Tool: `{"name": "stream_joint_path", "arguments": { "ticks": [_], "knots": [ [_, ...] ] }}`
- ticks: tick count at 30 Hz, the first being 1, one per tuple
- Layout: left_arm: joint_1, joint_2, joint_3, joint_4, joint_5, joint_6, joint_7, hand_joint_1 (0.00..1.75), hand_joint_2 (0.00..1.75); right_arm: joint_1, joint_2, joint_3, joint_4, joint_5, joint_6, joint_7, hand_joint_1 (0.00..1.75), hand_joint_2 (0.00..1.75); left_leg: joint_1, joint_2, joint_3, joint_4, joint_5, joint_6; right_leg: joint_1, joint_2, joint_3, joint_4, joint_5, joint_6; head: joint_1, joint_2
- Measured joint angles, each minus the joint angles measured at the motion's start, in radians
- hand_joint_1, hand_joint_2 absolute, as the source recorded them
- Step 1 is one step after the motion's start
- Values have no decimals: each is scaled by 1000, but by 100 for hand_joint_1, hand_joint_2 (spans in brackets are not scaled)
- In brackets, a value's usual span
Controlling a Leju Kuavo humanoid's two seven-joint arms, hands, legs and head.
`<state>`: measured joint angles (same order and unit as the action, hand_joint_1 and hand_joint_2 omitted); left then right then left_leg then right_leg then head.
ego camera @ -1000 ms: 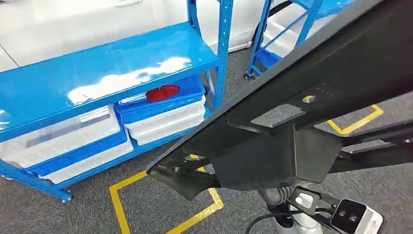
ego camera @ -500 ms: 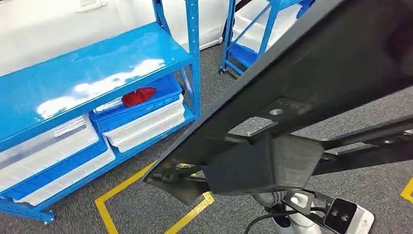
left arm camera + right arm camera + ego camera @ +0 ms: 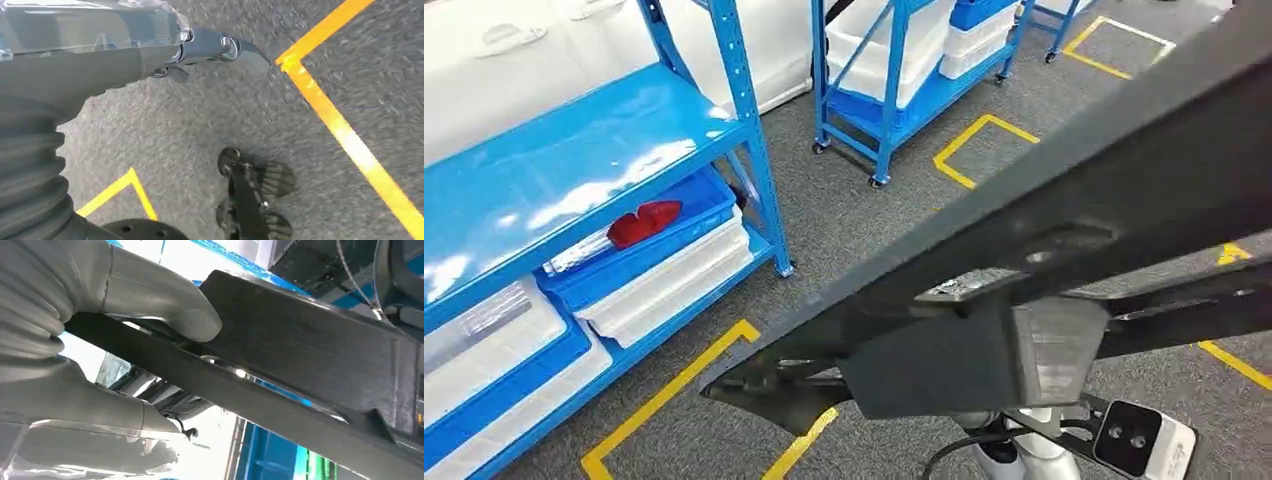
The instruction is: Take the parts from the cabinet and place them on the table.
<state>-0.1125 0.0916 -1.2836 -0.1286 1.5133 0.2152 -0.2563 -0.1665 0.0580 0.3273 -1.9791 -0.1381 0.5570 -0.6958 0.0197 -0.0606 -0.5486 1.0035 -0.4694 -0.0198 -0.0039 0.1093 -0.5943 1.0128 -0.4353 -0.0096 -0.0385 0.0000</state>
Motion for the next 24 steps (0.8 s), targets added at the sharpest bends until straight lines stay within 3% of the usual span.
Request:
{"name": "stream_joint_path", "arguments": {
  "ticks": [2,3,4,5,7,8,9,11,12,13,14,15,17,18,19,20,21,22,23,24],
  "knots": [
    [-5,5,2,0,0,-4,1,0,175,1,0,-6,0,-5,0,0,161,175,-3,15,1,0,4,13,-3,19,-3,-6,6,14,0,0],
    [-8,3,2,0,0,-7,0,0,175,-1,0,-9,0,-7,1,0,161,175,9,30,4,-12,12,24,-1,18,-5,0,2,18,0,0],
    [-11,6,3,0,0,-8,-3,0,175,-5,1,-11,-1,-13,2,0,161,175,6,39,5,-15,13,28,3,-35,-17,26,-18,22,1,0],
    [-10,9,4,0,0,-10,-7,0,175,-11,1,-13,0,-16,3,0,161,175,4,52,5,-15,13,35,1,-73,-50,91,-58,28,0,0],
    [-7,11,4,0,0,-14,-15,0,175,-11,2,-16,0,-20,3,0,161,175,-1,77,4,-15,11,38,-5,-98,-130,255,-128,37,1,0],
    [-6,13,4,0,0,-15,-18,0,175,-11,3,-16,1,-21,3,0,161,175,-2,89,4,-14,10,37,-8,-100,-158,309,-141,40,0,0],
    [-7,14,4,0,0,-16,-19,0,175,-10,3,-17,1,-21,3,0,161,175,-2,101,5,-14,9,36,-10,-103,-161,314,-130,42,0,0],
    [-11,16,4,0,0,-18,-20,0,175,-10,4,-18,1,-23,6,0,161,175,-2,122,9,-14,6,33,-10,-114,-94,184,-55,39,0,0],
    [-12,17,4,0,0,-18,-20,0,175,-11,6,-18,1,-23,8,0,161,175,-3,129,13,-14,4,30,-8,-134,-42,89,-16,34,0,0],
    [-13,18,5,0,0,-18,-17,0,175,-12,9,-18,1,-23,11,0,161,175,-5,137,17,-14,1,26,-3,-183,1,13,1,25,0,0],
    [-12,19,5,0,0,-16,-14,0,175,-16,12,-18,2,-23,13,0,161,175,-13,144,16,-10,-4,17,9,-195,5,-4,-8,14,0,0],
    [-11,22,6,0,0,-13,-11,0,175,-17,16,-18,3,-23,15,0,161,175,-12,152,18,-12,-5,12,9,-176,0,-3,-6,7,0,0],
    [-13,22,9,0,0,-10,-4,0,175,-16,18,-18,7,-24,14,0,161,175,-12,174,24,-17,-6,2,14,-156,-4,-2,-6,-3,0,0],
    [-15,22,10,0,0,-9,-3,0,175,-17,21,-18,7,-24,14,0,161,175,-11,182,29,-17,-11,-5,7,-143,3,-14,0,-12,0,0],
    [-15,24,10,0,0,-9,-4,0,175,-17,27,-18,8,-23,14,0,161,175,-6,141,25,1,-29,-9,3,-135,7,-21,4,-18,0,0],
    [-14,25,10,0,0,-7,-6,0,175,-19,33,-19,8,-21,14,0,161,175,-5,103,2,51,-63,-10,1,-127,8,-22,5,-24,0,0],
    [-11,28,10,0,0,-7,-6,0,175,-18,40,-19,8,-17,14,0,161,175,-4,82,-38,139,-108,-12,1,-113,7,-21,6,-27,0,0],
    [-9,32,10,0,0,-7,-10,0,175,-16,43,-19,8,-13,14,0,161,175,-4,71,-82,227,-144,-14,3,-99,6,-21,6,-28,0,0],
    [-6,37,10,0,-1,-7,-14,0,175,-14,45,-20,8,-11,14,0,161,175,-4,68,-115,290,-161,-16,4,-86,5,-19,6,-29,0,0],
    [-5,39,10,0,-1,-7,-16,0,175,-13,45,-20,8,-7,13,0,161,175,-4,68,-130,311,-154,-15,4,-73,5,-18,6,-29,0,0]
  ]
}}
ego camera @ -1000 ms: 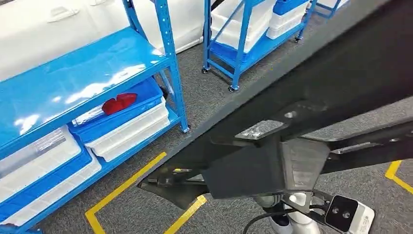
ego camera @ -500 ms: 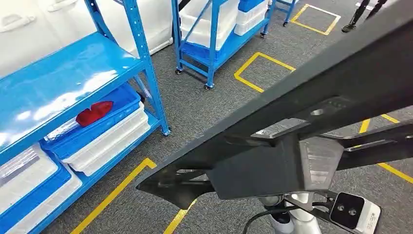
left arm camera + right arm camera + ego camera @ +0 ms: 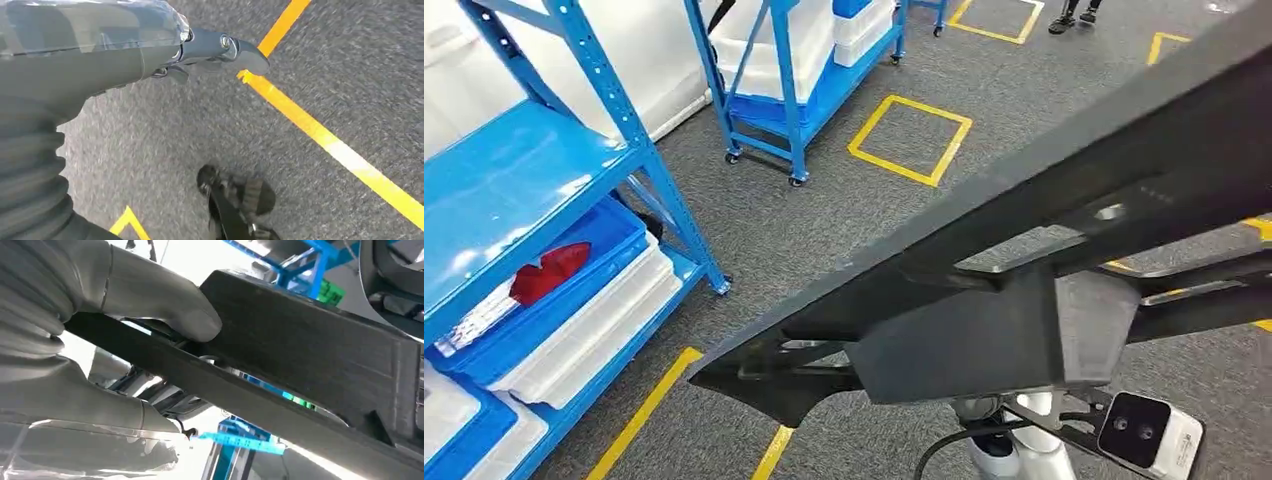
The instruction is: Take the parts from the cabinet and place them on the table.
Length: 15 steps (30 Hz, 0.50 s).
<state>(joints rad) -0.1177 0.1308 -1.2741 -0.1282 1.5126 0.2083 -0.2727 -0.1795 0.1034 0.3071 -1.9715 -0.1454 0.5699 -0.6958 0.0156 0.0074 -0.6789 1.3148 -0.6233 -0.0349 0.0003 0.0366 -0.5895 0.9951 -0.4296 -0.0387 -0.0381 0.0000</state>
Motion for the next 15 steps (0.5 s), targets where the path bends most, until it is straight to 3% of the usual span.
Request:
{"name": "stream_joint_path", "arguments": {
  "ticks": [1,3,4,5,8,9,10,11,12,14,15],
  "knots": [
    [-1,4,0,0,0,0,-5,0,175,2,0,-1,0,5,-4,0,161,175,0,-1,9,-30,32,1,0,13,1,2,0,0,0,0],
    [-4,15,0,0,0,0,-13,0,175,2,5,-2,0,6,-14,0,161,175,4,-13,81,-200,134,3,-1,40,4,7,-3,4,0,0],
    [-5,21,0,0,0,0,-18,0,175,2,9,-2,0,5,-15,0,161,175,9,-55,117,-286,171,4,-3,52,2,11,-6,9,0,0],
    [-6,26,0,2,1,0,-22,0,175,1,11,-2,0,4,-16,0,161,175,10,-91,127,-309,155,7,5,62,-4,20,-8,15,0,0],
    [-8,38,8,5,1,-2,-28,0,175,-1,13,-2,0,0,-17,0,161,175,1,-65,127,-307,157,21,-7,92,-15,17,1,34,0,0],
    [-12,38,9,5,1,-3,-28,0,175,-2,13,-2,0,-2,-17,0,161,175,8,-54,128,-314,162,30,-3,101,-18,17,2,42,0,0],
    [-16,39,9,5,1,-3,-27,0,175,-3,13,-2,0,-4,-17,0,161,175,9,-41,130,-319,167,38,-4,53,-22,32,-10,42,0,0],
    [-15,39,10,6,1,-1,-23,0,175,-9,13,-3,1,-4,-18,0,161,175,7,-30,130,-320,166,46,0,4,-42,72,-39,45,0,0],
    [-11,40,10,6,1,0,-19,0,175,-12,13,-2,2,-4,-18,0,161,175,3,-19,130,-320,165,49,-3,-17,-76,143,-78,49,0,0],
    [-4,40,10,7,1,1,-13,0,175,-11,12,-2,6,0,-27,0,161,175,-1,11,129,-319,164,51,-8,-28,-160,312,-144,55,0,0],
    [-4,40,10,7,1,1,-10,0,175,-11,12,-3,9,3,-32,0,161,175,-1,24,129,-319,163,51,-9,-30,-175,340,-144,56,0,0]
  ]
}}
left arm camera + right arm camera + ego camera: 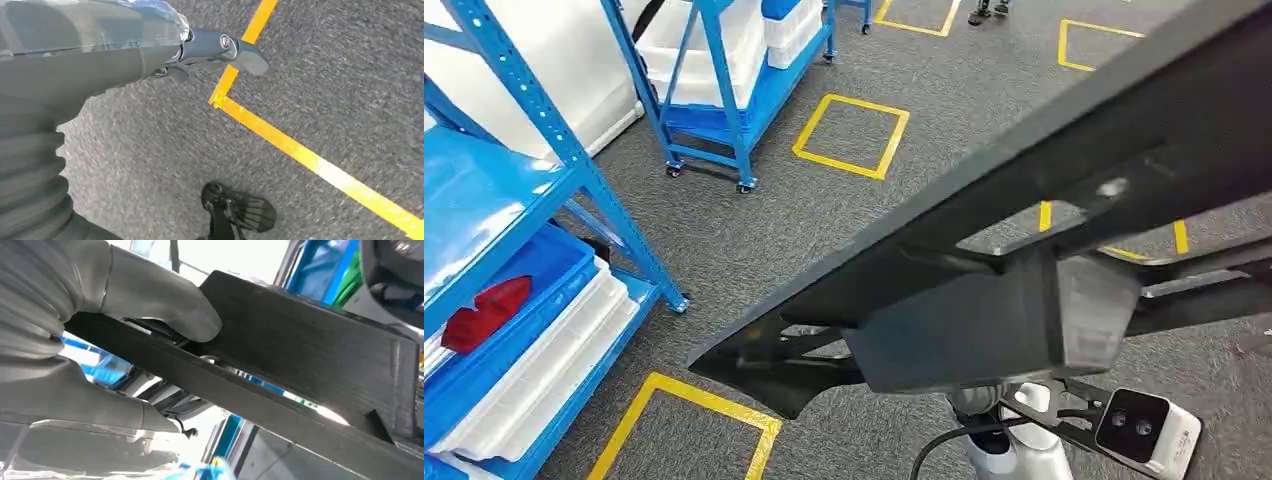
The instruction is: Take the parts from the cabinet and place them on the table.
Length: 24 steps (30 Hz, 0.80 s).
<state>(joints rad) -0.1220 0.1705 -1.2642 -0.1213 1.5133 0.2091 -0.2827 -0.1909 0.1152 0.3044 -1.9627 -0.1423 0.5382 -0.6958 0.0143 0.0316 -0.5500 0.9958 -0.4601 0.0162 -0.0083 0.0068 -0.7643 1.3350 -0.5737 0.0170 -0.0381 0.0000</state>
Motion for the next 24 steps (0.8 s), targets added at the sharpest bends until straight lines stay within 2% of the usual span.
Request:
{"name": "stream_joint_path", "arguments": {
  "ticks": [1,2,3,4,5,6,8,9,10,11,12,14,15,16,17,18,19,20,21,24],
  "knots": [
    [-1,0,0,0,0,0,2,0,175,0,0,0,2,3,-4,0,161,175,-1,11,0,0,-1,0,-1,-2,9,-20,21,0,0,0],
    [-3,0,0,0,0,0,4,0,175,-1,0,0,2,6,-8,0,161,175,-1,20,2,0,-2,-2,-1,-5,41,-80,57,-2,0,0],
    [-4,-2,0,0,0,-2,6,0,175,-1,0,1,2,11,-17,0,161,175,-2,30,5,0,-4,-4,0,-15,90,-170,98,-7,0,0],
    [-5,-3,0,0,0,-4,8,0,175,-3,0,3,2,17,-31,0,161,175,-3,37,9,0,-7,-6,5,-46,146,-269,134,-14,0,0],
    [-5,-5,0,0,-1,-10,10,0,175,-7,0,7,2,23,-51,0,161,175,-8,46,12,1,-11,-12,18,-92,171,-322,122,-23,0,0],
    [-4,-6,-1,0,-1,-14,11,0,175,-7,-2,14,1,29,-70,0,161,175,-10,52,12,1,-13,-16,20,-75,168,-324,129,-27,0,0],
    [-6,-10,-3,0,-2,-22,12,0,175,-7,-6,21,-1,37,-91,0,161,175,-10,71,15,-2,-14,-25,23,-55,163,-321,128,-33,0,0],
    [-9,-14,-4,0,-2,-23,11,0,175,-7,-8,23,-2,39,-96,0,161,175,-10,82,20,-4,-15,-33,23,-42,164,-328,133,-40,0,0],
    [-11,-15,-4,0,-2,-24,11,0,175,-6,-10,27,-5,39,-96,0,161,175,-3,65,17,3,-25,-39,11,-33,173,-340,140,-48,0,0],
    [-9,-17,-5,0,-2,-25,11,0,175,-9,-11,31,-6,39,-97,-1,161,175,-2,14,6,38,-50,-42,11,-23,175,-344,143,-55,0,0],
    [-8,-17,-6,0,-2,-25,11,0,175,-10,-11,35,-6,40,-98,0,161,175,0,-10,-24,105,-89,-43,12,-15,174,-344,144,-58,0,0],
    [-2,-17,-6,0,-2,-25,12,0,175,-8,-12,38,-6,40,-99,-1,161,175,0,-24,-104,269,-159,-49,14,10,173,-343,143,-60,0,0],
    [0,-17,-7,0,-2,-25,12,0,175,-7,-14,40,-5,40,-100,0,161,175,0,-25,-133,321,-168,-51,14,23,173,-341,143,-60,0,0],
    [0,-18,-8,0,-2,-25,12,0,175,-6,-15,41,-5,40,-100,0,161,175,0,-25,-138,322,-151,-52,13,36,174,-340,143,-60,0,0],
    [-1,-19,-8,0,-2,-25,12,0,175,-6,-17,42,-5,40,-101,0,161,175,1,-26,-118,269,-109,-52,12,50,175,-338,142,-59,0,0],
    [-2,-19,-8,0,-2,-25,12,0,175,-7,-18,44,-5,40,-102,0,161,175,4,-30,-82,187,-61,-52,11,63,177,-335,141,-56,0,0],
    [-2,-19,-8,0,-2,-25,12,0,175,-7,-18,45,-5,40,-102,0,161,175,8,-48,-37,90,-11,-52,10,75,178,-330,138,-52,0,0],
    [-1,-19,-8,0,-2,-25,12,0,175,-7,-18,46,-5,40,-102,-1,161,175,15,-98,-13,29,0,-50,9,85,173,-326,135,-47,0,0],
    [-1,-19,-8,0,-2,-25,12,0,175,-8,-19,47,-5,40,-102,-1,161,175,15,-120,-7,11,-9,-47,13,98,164,-313,134,-39,0,0],
    [-4,-19,-8,0,-2,-25,12,0,175,-5,-22,48,-5,41,-102,0,161,175,6,-90,-9,19,-5,-30,5,129,154,-322,145,-18,0,0]
  ]
}}
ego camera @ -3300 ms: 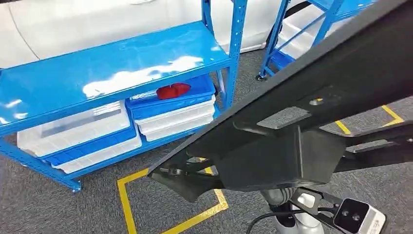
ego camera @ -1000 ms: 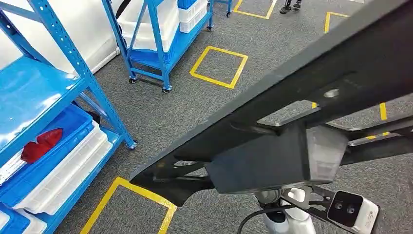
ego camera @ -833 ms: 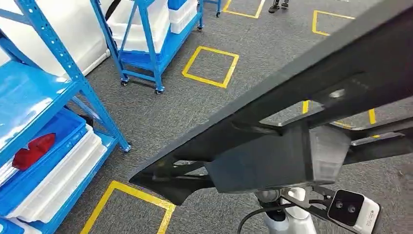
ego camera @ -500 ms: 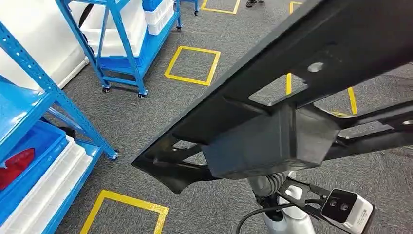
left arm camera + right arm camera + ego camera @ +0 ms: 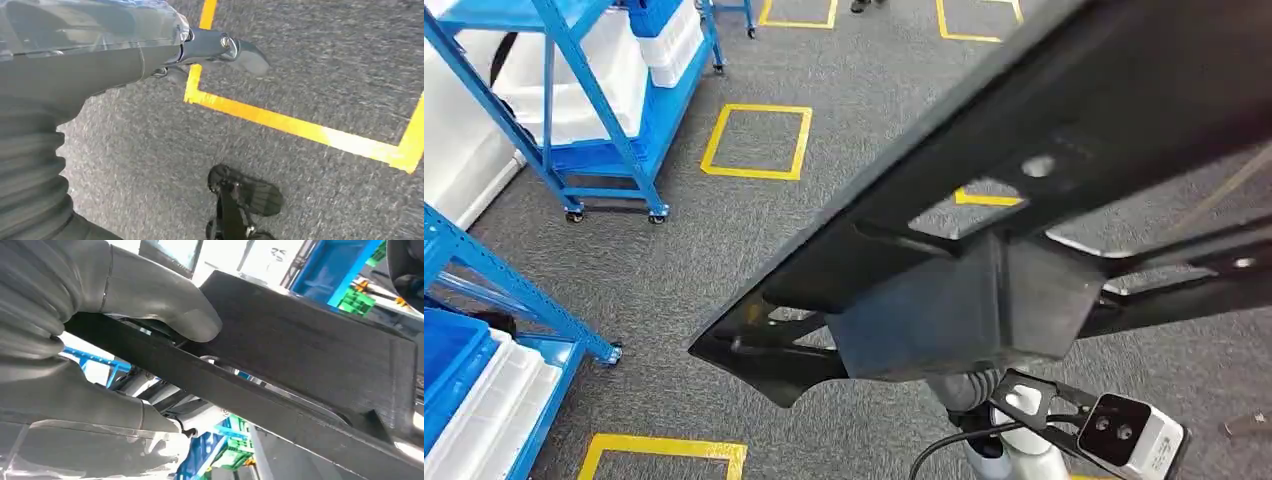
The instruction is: Take the parts from the cabinet and place them on the table.
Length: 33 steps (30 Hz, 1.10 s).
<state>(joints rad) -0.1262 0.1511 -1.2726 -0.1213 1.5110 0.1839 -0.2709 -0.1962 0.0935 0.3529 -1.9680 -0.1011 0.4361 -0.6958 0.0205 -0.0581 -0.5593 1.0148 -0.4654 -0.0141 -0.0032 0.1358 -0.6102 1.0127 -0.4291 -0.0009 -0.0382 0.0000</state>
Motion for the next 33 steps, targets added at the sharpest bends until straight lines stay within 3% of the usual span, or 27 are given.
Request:
{"name": "stream_joint_path", "arguments": {
  "ticks": [1,2,3,4,5,6,7,8,10,11,12,15,16,17,18,19,21,22,23,25,26,27,29,31,33],
  "knots": [
    [-2,-3,0,0,0,0,0,0,175,0,-2,0,0,0,-2,0,161,175,11,13,2,-12,7,11,2,3,-2,5,-3,5,0,0],
    [-5,-4,-1,0,-2,-2,0,0,175,0,-3,0,-2,0,-6,0,161,175,6,25,5,-16,9,15,5,-53,-11,28,-21,8,0,0],
    [-5,-4,-3,0,-3,-3,0,0,175,0,-4,0,-3,0,-7,0,161,175,3,37,6,-16,8,25,5,-94,-38,83,-57,12,0,0],
    [-2,-4,-5,0,-3,-3,1,0,175,3,-5,0,-3,0,-7,0,161,175,-1,51,5,-16,7,27,2,-116,-78,165,-98,16,0,0],
    [1,-4,-7,0,-3,1,3,0,175,10,-6,0,-4,0,-5,0,161,175,-4,65,5,-16,6,28,-1,-124,-120,249,-133,20,0,0],
    [2,-4,-11,0,-3,3,3,0,175,19,-7,-2,-4,1,-2,0,161,175,-6,80,4,-16,5,30,-3,-126,-151,311,-151,22,0,0],
    [1,-4,-15,0,-3,4,5,0,175,27,-8,-3,-5,8,2,0,161,175,-7,92,5,-16,5,29,-4,-128,-156,322,-143,22,0,0],
    [-1,-4,-19,0,-3,4,8,0,175,31,-8,-4,-5,13,5,0,161,175,-7,103,5,-15,3,29,-5,-131,-139,286,-116,22,0,0],
    [-5,-4,-22,0,-3,5,10,0,175,35,-9,-5,-6,15,11,0,161,175,-8,124,11,-16,0,24,-2,-154,-39,105,-33,15,0,0],
    [-7,-5,-24,0,-3,4,10,0,175,35,-9,-6,-8,17,12,0,161,175,-9,131,16,-16,-3,21,2,-192,10,20,-11,8,0,0],
    [-8,-5,-26,0,-3,2,13,0,175,35,-9,-6,-8,18,11,0,161,175,-16,137,16,-15,-7,14,12,-206,16,3,-23,1,0,0],
    [-10,-13,-28,0,-2,2,24,0,175,40,-10,-7,-8,36,6,-1,161,175,-14,162,24,-20,-9,0,17,-171,10,1,-20,-13,0,0],
    [-11,-16,-28,0,-2,4,27,0,175,41,-10,-7,-8,39,3,-1,161,175,-15,171,30,-21,-12,-7,12,-160,15,-10,-15,-22,0,0],
    [-12,-18,-29,0,-2,5,28,0,175,44,-10,-6,-8,42,1,0,161,175,-7,136,25,-6,-24,-11,6,-153,23,-18,-9,-26,0,0],
    [-10,-23,-29,0,-1,6,30,0,175,43,-11,-5,-7,42,-4,0,161,175,-7,94,4,38,-54,-13,4,-147,24,-20,-8,-34,0,0],
    [-6,-25,-29,0,0,8,32,0,175,44,-11,-1,-4,41,-5,0,161,175,-6,75,-34,117,-96,-16,5,-136,24,-20,-8,-37,0,0],
    [3,-27,-29,0,0,8,34,0,175,45,-13,0,5,37,-5,0,161,175,-6,66,-117,281,-160,-21,8,-111,22,-19,-9,-39,0,0],
    [5,-27,-29,0,0,7,34,0,175,45,-15,1,9,35,-5,0,161,175,-6,66,-138,314,-158,-23,9,-99,22,-17,-9,-39,0,0],
    [5,-30,-29,0,1,3,32,0,175,44,-17,2,14,33,-5,0,161,175,-5,66,-135,296,-131,-23,9,-87,22,-15,-9,-38,0,0],
    [2,-37,-23,0,2,-5,27,0,175,38,-21,7,26,29,-8,2,161,175,-2,57,-67,136,-30,-23,6,-61,25,-8,-13,-33,0,0],
    [2,-41,-18,0,2,-5,27,0,175,35,-23,11,29,29,-9,2,161,175,3,28,-21,40,14,-23,4,-50,26,-2,-17,-27,0,0],
    [3,-46,-16,0,2,-5,29,0,175,32,-25,13,32,29,-10,2,161,175,4,-17,-5,6,-6,-21,10,-40,20,6,-20,-20,0,0],
    [5,-54,-13,0,2,-2,30,0,175,29,-28,18,39,28,-12,2,161,175,2,1,-4,2,-3,-6,5,-22,11,7,-16,-11,0,0],
    [2,-61,-3,0,2,3,31,0,175,28,-32,19,47,21,-18,2,161,175,-1,16,-1,-5,3,10,2,-5,7,1,-11,6,0,0],
    [-1,-64,2,0,2,15,43,0,175,22,-35,19,53,12,-25,2,161,175,0,38,2,-14,9,25,5,-93,-11,48,-45,10,0,0]
  ]
}}
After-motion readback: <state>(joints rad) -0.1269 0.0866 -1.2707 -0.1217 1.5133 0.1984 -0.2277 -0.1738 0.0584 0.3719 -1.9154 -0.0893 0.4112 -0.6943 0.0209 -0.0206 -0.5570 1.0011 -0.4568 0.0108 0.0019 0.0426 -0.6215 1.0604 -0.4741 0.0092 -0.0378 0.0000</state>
